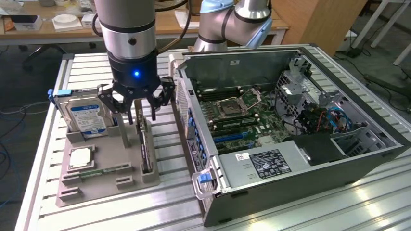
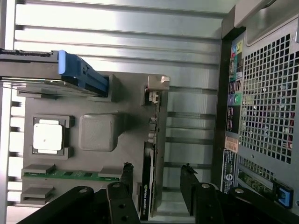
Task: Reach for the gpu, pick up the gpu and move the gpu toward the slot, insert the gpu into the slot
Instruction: 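Pick up the gpu and move the gpu toward the slot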
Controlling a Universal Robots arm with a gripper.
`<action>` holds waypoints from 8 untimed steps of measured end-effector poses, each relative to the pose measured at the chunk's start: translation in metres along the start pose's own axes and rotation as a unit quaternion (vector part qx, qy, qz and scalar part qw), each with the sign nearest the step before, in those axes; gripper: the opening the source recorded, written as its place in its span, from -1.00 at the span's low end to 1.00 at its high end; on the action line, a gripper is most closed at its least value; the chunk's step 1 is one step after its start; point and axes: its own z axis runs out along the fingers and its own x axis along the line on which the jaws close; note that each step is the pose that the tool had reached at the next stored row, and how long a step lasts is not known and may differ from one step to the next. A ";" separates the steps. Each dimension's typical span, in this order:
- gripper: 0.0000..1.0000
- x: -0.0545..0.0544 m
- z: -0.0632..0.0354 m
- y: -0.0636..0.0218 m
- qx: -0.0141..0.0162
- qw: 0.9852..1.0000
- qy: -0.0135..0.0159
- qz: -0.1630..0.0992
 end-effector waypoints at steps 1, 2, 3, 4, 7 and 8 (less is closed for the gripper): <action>0.06 0.000 0.0008 0.0000 0.000 1.000 0.000 0.000; 0.06 0.000 0.0016 -0.0001 0.000 1.000 0.000 0.000; 0.06 0.000 0.0024 -0.0001 0.000 1.000 0.000 0.000; 0.06 0.000 0.0031 -0.0002 0.000 1.000 0.000 0.000; 0.06 0.000 0.0055 -0.0003 0.000 1.000 0.000 0.000; 0.06 0.000 0.0062 -0.0003 0.000 1.000 0.000 0.000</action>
